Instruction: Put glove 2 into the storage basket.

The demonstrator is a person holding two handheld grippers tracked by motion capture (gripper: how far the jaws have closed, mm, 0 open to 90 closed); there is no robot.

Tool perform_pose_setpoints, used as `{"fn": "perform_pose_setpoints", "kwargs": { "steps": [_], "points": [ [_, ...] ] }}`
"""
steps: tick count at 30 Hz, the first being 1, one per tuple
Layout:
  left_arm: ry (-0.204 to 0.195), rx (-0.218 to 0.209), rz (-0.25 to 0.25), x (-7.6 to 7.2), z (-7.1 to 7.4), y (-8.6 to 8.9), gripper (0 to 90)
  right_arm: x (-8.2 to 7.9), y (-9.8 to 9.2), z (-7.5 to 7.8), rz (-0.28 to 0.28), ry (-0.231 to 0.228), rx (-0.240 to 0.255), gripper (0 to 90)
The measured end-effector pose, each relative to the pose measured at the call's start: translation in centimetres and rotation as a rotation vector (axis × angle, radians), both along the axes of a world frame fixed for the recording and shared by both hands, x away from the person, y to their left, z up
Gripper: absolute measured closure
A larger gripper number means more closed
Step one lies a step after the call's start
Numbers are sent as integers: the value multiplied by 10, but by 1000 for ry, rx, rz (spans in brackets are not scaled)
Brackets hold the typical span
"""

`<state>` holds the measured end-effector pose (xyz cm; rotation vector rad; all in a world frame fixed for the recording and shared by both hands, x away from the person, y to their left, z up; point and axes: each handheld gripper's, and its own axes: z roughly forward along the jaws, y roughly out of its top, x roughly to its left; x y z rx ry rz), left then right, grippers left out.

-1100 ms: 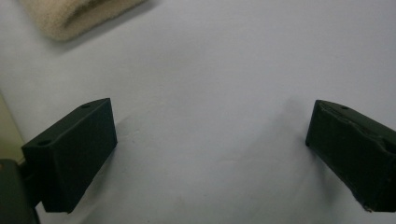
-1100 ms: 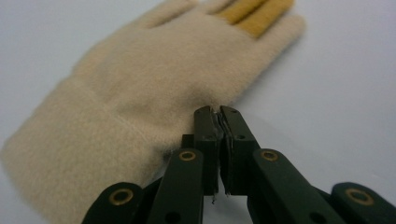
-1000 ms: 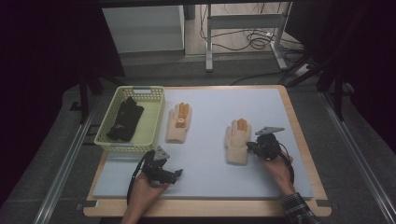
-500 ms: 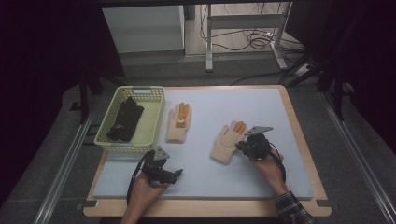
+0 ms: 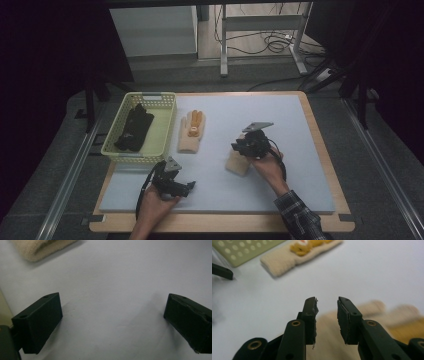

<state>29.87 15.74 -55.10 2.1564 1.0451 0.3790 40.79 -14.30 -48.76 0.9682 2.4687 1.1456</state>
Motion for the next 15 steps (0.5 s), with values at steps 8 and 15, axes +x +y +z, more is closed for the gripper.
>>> {"fn": "perform_pose_setpoints", "kwargs": {
  "steps": [8, 15],
  "points": [
    [2, 3, -2, 0, 0, 0, 19, 20, 56, -4, 68, 2, -11, 613],
    [3, 1, -2, 0, 0, 0, 19, 37, 92, -10, 103, -2, -25, 553]
  ]
}}
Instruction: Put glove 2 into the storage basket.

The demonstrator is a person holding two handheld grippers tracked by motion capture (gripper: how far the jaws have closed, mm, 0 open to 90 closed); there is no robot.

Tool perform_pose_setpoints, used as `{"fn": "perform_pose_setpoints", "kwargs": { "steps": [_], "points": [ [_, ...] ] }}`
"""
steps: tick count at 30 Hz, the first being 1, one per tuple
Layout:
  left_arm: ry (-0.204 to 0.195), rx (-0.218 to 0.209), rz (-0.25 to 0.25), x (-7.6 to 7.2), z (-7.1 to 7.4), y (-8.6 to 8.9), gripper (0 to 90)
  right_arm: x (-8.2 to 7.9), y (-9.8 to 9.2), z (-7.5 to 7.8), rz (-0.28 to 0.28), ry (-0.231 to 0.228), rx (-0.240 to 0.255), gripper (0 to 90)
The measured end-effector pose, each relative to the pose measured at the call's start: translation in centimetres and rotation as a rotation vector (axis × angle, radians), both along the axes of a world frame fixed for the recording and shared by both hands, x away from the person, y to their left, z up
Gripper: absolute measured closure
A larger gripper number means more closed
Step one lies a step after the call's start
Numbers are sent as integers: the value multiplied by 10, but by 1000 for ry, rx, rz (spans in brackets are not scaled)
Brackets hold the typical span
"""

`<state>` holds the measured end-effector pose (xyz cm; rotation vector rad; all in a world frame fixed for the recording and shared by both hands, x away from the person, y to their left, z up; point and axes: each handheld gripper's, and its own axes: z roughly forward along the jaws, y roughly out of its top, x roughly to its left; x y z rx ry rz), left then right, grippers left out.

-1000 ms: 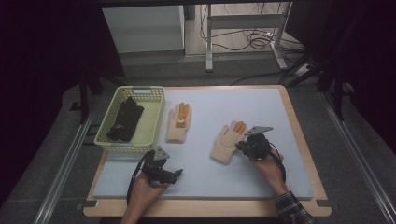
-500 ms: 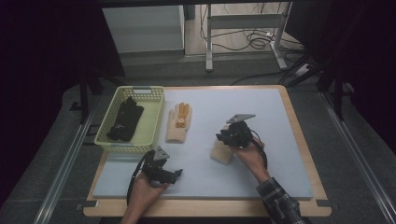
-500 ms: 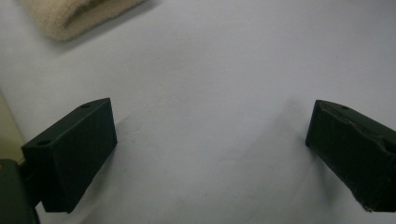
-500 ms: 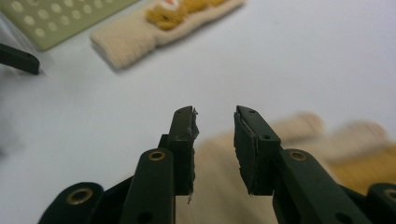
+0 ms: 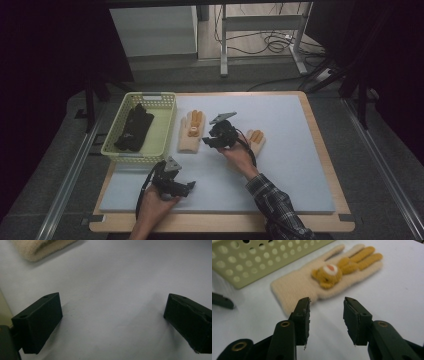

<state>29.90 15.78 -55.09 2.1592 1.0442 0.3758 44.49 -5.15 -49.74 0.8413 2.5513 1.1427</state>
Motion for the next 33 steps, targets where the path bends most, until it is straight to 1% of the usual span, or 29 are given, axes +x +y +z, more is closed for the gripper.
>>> {"fn": "perform_pose_setpoints", "kwargs": {
  "steps": [6, 8, 12, 14, 18, 20, 21, 23, 26, 29, 31, 33],
  "points": [
    [1, -1, 1, 0, 0, 0, 19, 17, 27, -6, 10, -5, -4, 506],
    [0, -1, 0, 0, 0, 0, 19, 24, 37, -10, 13, -2, -10, 465],
    [1, -2, 1, 0, 0, 0, 19, 32, 49, -19, 12, -12, -32, 407],
    [1, -1, 0, 0, 0, 0, 19, 37, 56, -24, 11, -26, -48, 384],
    [1, -1, 0, 0, 0, 0, 19, 43, 63, -30, -1, -43, -70, 376],
    [1, -2, 0, 0, 0, 0, 19, 47, 66, -33, -3, -41, -86, 385],
    [1, -2, 1, 0, 0, 0, 19, 48, 67, -34, -3, -33, -91, 410],
    [1, -2, 0, 0, 0, 0, 19, 49, 68, -36, -8, -29, -86, 497],
    [1, -2, 0, 0, 0, 0, 19, 48, 67, -34, -22, -13, -85, 565],
    [1, -2, 1, 0, 0, 0, 19, 45, 65, -32, -30, -20, -100, 585],
    [1, -1, 0, 0, 0, 0, 19, 42, 64, -28, -33, -29, -116, 589],
    [1, -1, 1, 0, 0, 0, 19, 40, 61, -24, -32, -28, -104, 589]
  ]
}}
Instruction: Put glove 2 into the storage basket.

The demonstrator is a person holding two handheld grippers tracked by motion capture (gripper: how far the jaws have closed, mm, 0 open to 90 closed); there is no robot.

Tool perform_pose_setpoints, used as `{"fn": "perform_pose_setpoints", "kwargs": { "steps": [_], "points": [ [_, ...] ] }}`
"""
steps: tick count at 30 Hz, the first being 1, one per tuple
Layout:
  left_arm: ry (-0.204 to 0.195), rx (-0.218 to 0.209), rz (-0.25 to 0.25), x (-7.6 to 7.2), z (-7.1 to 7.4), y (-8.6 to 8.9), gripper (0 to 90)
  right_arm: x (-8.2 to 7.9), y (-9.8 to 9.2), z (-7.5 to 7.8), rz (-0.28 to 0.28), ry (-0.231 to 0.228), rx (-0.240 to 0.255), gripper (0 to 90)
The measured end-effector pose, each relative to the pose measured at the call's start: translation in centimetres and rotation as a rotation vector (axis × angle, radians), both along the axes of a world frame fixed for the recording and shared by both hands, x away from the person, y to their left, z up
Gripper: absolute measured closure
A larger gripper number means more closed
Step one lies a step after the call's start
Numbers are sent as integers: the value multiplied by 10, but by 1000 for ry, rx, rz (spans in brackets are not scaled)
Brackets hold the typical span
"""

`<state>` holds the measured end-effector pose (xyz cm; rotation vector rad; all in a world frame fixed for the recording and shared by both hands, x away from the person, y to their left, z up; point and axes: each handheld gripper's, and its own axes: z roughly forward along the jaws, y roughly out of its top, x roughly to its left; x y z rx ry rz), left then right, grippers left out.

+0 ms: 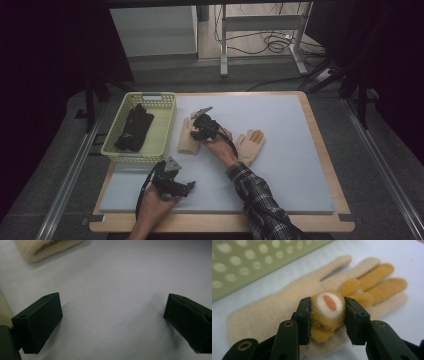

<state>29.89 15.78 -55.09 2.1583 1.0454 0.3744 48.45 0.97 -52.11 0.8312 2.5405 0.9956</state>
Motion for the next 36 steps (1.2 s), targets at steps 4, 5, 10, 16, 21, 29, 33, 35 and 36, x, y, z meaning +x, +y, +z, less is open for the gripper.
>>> {"fn": "perform_pose_setpoints", "kwargs": {
  "steps": [4, 5, 10, 16, 21, 29, 33, 35, 36],
  "points": [
    [0, 1, -1, 0, 0, 0, 19, -6, -8, 12, 1, 5, 40, 588],
    [1, 5, -4, 0, 0, 0, 19, -8, -11, 15, 0, 2, 44, 588],
    [1, 7, -4, 0, 0, 0, 19, -19, -26, 30, -1, -19, 58, 587],
    [1, 7, -5, 0, 0, 0, 19, -32, -48, 47, -16, -18, 85, 586],
    [1, 6, -4, 0, 0, 0, 19, -45, -70, 58, -36, -28, 93, 587],
    [0, 2, -3, 0, 0, 0, 19, -65, -109, 70, -86, -55, 98, 586],
    [-1, 6, -4, 0, 0, 0, 19, -77, -130, 74, -130, -70, 99, 586],
    [0, 6, -5, 0, 0, 0, 19, -82, -140, 75, -154, -72, 106, 586],
    [1, 4, -3, 0, 0, 0, 19, -85, -145, 75, -167, -69, 109, 586]
  ]
}}
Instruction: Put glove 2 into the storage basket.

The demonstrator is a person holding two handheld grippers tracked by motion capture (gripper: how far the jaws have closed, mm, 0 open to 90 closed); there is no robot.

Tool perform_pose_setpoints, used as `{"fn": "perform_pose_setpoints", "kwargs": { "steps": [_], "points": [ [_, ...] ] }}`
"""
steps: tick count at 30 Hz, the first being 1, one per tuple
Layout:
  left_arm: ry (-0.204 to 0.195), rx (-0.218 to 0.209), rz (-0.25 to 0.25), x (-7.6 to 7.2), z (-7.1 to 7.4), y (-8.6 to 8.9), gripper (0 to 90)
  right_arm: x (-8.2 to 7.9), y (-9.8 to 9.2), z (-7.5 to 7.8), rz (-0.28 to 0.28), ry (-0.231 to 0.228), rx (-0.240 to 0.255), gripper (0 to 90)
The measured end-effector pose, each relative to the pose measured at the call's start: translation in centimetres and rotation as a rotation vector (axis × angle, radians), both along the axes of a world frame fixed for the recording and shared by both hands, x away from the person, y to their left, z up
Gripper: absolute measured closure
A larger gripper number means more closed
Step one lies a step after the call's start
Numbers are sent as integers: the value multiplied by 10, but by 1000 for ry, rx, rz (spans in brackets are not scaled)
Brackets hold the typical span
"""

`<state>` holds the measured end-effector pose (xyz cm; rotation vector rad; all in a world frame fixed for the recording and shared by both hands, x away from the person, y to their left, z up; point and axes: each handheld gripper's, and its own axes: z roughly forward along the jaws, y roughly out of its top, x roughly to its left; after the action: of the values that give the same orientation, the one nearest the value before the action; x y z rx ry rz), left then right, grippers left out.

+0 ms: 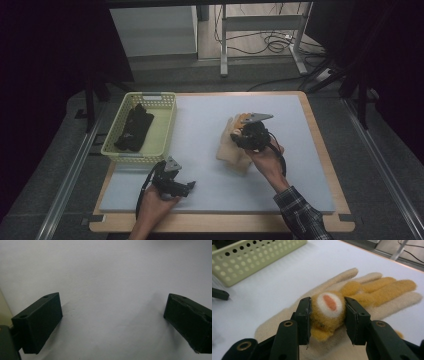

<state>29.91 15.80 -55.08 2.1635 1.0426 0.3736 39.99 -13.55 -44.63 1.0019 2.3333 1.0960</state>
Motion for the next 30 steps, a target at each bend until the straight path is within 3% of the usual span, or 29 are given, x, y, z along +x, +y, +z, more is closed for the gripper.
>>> {"fn": "perform_pose_setpoints", "kwargs": {
  "steps": [10, 16, 20, 24, 28, 30],
  "points": [
    [-3, -1, 1, 0, 0, 0, 19, -17, -33, -13, -114, 27, 27, 585],
    [-1, -2, 2, 0, 0, 0, 19, -19, -36, -33, -124, 56, 41, 576],
    [-2, -2, 2, 0, 0, 0, 19, -19, -34, -45, -122, 58, 27, 490],
    [-2, -2, 2, 0, 0, 0, 19, -20, -40, -39, -109, 40, 45, 415],
    [-4, 0, 1, 0, 0, 0, 20, -26, -52, -27, -99, 15, 37, 420],
    [-4, 1, 1, 0, 0, 0, 19, -28, -59, -25, -96, 16, 39, 465]
  ]
}}
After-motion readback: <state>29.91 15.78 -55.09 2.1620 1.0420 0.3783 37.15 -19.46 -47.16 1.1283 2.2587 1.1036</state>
